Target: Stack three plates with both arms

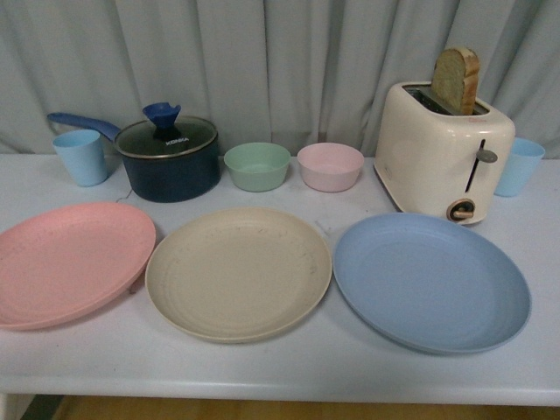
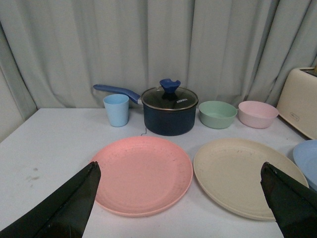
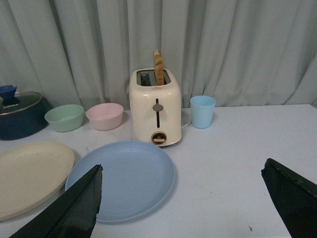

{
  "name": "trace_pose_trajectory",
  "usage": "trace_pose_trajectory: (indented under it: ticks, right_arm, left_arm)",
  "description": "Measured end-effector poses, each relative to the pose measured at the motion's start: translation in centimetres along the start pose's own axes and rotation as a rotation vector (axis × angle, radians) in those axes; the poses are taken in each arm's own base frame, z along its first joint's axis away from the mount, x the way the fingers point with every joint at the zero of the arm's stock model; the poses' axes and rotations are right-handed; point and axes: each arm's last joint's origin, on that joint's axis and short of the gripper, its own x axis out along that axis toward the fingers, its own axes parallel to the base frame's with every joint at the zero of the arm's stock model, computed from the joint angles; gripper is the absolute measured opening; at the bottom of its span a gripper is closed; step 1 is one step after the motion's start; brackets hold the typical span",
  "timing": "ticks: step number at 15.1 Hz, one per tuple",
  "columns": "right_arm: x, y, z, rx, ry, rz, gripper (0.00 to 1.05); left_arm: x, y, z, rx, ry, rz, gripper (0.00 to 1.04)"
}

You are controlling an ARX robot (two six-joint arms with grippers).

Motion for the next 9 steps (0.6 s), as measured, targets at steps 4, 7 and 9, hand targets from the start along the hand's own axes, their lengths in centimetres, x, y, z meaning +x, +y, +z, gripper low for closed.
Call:
trace_pose_trajectory:
  ticks: [4,7,9]
  right_arm:
    - [0.00,0.00,0.00,0.000,0.000,0.000,0.98]
    - [0.00,0.00,0.00,0.000,0.000,0.000,0.98]
    - [0.00,0.00,0.00,0.000,0.000,0.000,0.98]
  left_arm:
    - [0.00,0.00,0.00,0.000,0.000,0.000,0.98]
    - [0.00,0.00,0.00,0.000,0.000,0.000,0.98]
    - [0.00,0.00,0.00,0.000,0.000,0.000,0.98]
